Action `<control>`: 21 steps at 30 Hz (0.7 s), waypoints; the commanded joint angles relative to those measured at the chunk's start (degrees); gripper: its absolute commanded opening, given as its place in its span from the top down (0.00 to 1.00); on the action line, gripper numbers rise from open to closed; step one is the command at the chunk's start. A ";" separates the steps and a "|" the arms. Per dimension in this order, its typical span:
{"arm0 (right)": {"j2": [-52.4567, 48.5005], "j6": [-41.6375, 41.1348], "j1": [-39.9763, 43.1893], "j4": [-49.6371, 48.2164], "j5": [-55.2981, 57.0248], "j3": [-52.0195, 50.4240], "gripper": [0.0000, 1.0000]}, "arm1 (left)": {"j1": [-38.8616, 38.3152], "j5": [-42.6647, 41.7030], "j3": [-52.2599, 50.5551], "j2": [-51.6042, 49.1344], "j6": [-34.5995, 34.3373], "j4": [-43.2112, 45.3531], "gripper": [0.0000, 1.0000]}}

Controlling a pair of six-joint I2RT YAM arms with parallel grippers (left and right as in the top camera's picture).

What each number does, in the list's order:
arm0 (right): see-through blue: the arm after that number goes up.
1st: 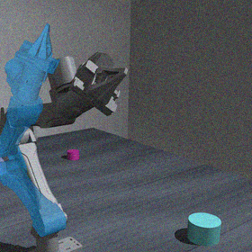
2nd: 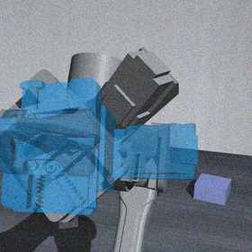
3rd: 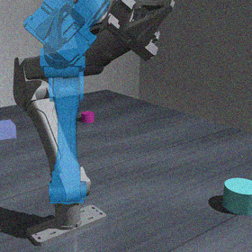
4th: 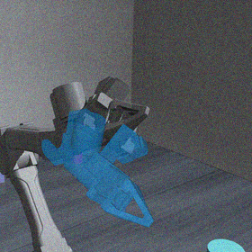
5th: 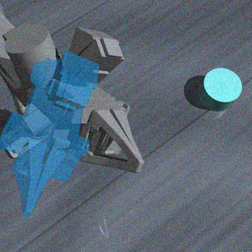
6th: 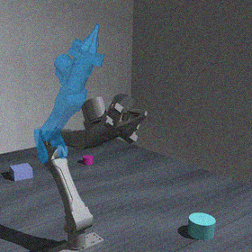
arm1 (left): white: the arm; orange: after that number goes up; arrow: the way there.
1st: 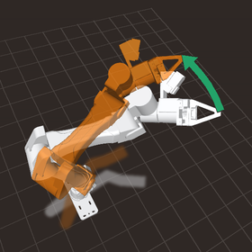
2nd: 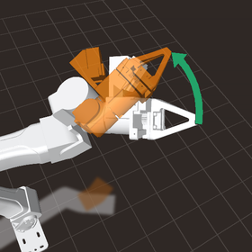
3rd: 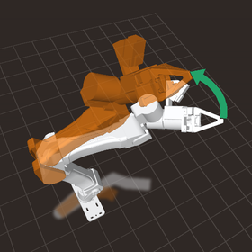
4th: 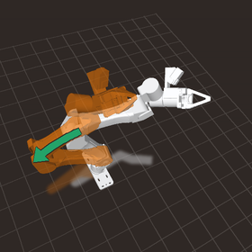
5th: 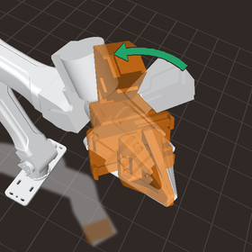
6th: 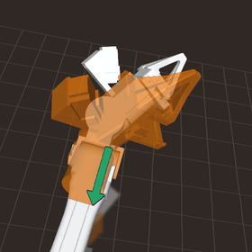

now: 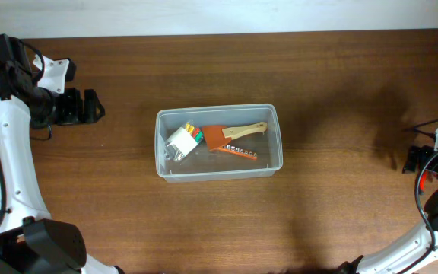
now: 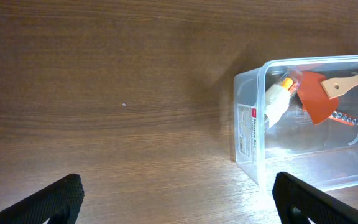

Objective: Pack container
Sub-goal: 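Lower the right gripper over the pliers' joint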

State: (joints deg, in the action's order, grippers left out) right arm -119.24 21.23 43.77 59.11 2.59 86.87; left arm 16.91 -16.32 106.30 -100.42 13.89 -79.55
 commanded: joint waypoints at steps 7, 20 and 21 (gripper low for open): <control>-1.22 -0.74 -0.68 -1.16 0.66 0.79 0.01 | 0.26 -0.85 1.22 -0.31 -0.55 0.02 0.01; -3.13 -0.74 -3.80 -2.67 0.72 0.79 0.01 | 0.26 -0.85 1.22 -0.31 -0.55 0.02 0.01; -3.13 -0.74 -3.80 -2.67 0.72 0.79 0.01 | 0.26 -0.85 1.22 -0.31 -0.55 0.02 0.01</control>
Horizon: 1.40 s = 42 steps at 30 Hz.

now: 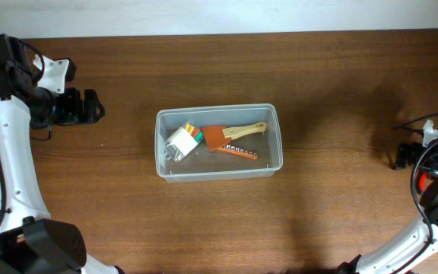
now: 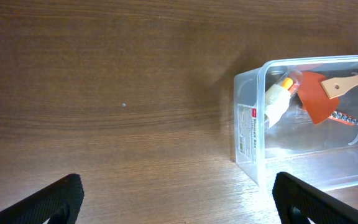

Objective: Pack container
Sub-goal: 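Lower the right gripper over the pliers' joint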

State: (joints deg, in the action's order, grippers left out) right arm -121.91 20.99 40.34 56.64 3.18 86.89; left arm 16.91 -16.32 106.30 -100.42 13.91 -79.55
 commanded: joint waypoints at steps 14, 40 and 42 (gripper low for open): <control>-0.46 -3.82 -0.11 -0.33 0.11 0.76 0.01 | 0.26 -0.85 1.22 -0.31 -0.57 0.02 0.01; -0.72 -7.80 2.45 -0.83 -1.33 -0.20 0.01 | 0.26 -0.85 1.22 -0.31 -0.57 0.02 0.01; -0.72 -7.80 2.45 -1.44 -1.42 -1.07 0.01 | 0.26 -0.85 1.22 -0.31 -0.57 0.02 0.01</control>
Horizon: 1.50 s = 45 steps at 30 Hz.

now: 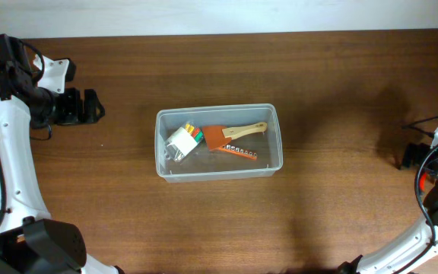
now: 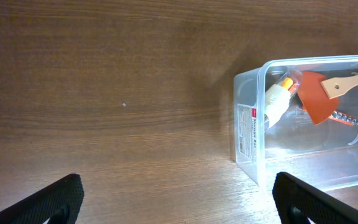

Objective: Pack container
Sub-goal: 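Lower the right gripper over the pliers' joint, then close the right gripper on the pliers near the jaws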

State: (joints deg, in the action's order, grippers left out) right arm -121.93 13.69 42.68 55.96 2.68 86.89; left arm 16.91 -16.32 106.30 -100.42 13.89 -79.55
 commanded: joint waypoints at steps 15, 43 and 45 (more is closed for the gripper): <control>-0.70 -0.52 0.11 -2.86 -0.92 -2.91 0.01 | 0.26 -0.85 1.22 -0.31 -0.55 0.02 0.01; -0.70 -0.72 0.92 -2.62 -3.13 -2.91 0.05 | 0.26 -0.85 1.22 -0.31 -0.55 0.04 0.01; -0.70 -0.72 1.25 -2.45 -3.13 -2.91 0.13 | 0.26 -0.85 1.22 -0.31 -0.55 0.02 0.01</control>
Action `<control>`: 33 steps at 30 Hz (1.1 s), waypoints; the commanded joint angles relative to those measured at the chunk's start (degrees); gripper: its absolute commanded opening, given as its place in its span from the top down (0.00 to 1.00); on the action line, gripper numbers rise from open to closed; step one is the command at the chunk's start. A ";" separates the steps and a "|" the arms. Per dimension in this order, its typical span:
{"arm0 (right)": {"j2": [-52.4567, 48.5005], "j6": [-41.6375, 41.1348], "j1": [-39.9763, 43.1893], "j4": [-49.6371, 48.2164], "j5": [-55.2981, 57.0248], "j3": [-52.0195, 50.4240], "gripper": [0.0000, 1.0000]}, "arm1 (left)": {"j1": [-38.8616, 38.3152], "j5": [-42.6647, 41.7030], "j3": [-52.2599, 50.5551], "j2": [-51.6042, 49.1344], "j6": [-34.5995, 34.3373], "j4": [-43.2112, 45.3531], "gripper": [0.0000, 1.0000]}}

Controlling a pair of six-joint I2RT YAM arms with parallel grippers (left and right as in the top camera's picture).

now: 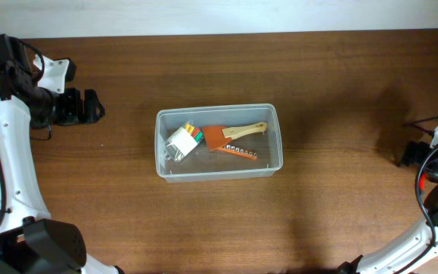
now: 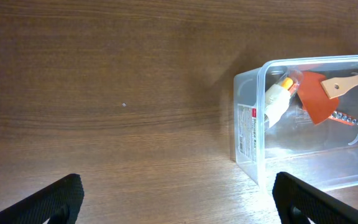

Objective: Pack container
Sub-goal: 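Close the right gripper on the pliers near the jaws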

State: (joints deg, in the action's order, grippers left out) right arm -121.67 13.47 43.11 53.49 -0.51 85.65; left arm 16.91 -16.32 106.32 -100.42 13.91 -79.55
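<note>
A clear plastic container [image 1: 160, 144] stands mid-table. Inside lie a white box of coloured markers [image 1: 181, 141], an orange spatula with a wooden handle [image 1: 234, 133] and an orange strip with small beads [image 1: 242, 152]. My left gripper [image 1: 96, 106] hovers open over bare wood, well left of the container. In the left wrist view its black fingers [image 2: 55, 199] stand wide apart with nothing between them, and the container [image 2: 248, 124] sits at the right. My right gripper [image 1: 411, 154] is small and dark at the table's far right edge, its jaws unclear.
The wooden table [image 1: 341, 91] runs to a white wall along the top. Cables trail by the right arm's base. A tiny pale speck [image 2: 123, 104] lies on the wood left of the container.
My right gripper was by the far right edge, then a little further left, then back near the edge, where it stays. My left gripper has hung open left of the container throughout. The container and its contents have not changed.
</note>
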 commanded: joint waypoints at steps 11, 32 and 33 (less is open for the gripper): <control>-0.96 -0.52 1.33 0.48 0.11 -1.66 0.35 | 0.26 -0.85 1.20 -0.31 -0.57 0.02 0.01; -0.96 -2.67 3.48 0.44 0.11 -1.66 0.75 | 0.26 -0.85 1.20 -0.31 -0.57 0.02 0.01; -0.96 -2.67 3.48 0.44 0.09 -1.66 0.76 | 0.26 -0.85 1.20 -0.31 -0.57 0.02 0.01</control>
State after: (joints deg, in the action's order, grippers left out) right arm -121.67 11.49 46.11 53.89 -0.75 85.65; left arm 16.91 -16.32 106.30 -100.42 13.89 -79.55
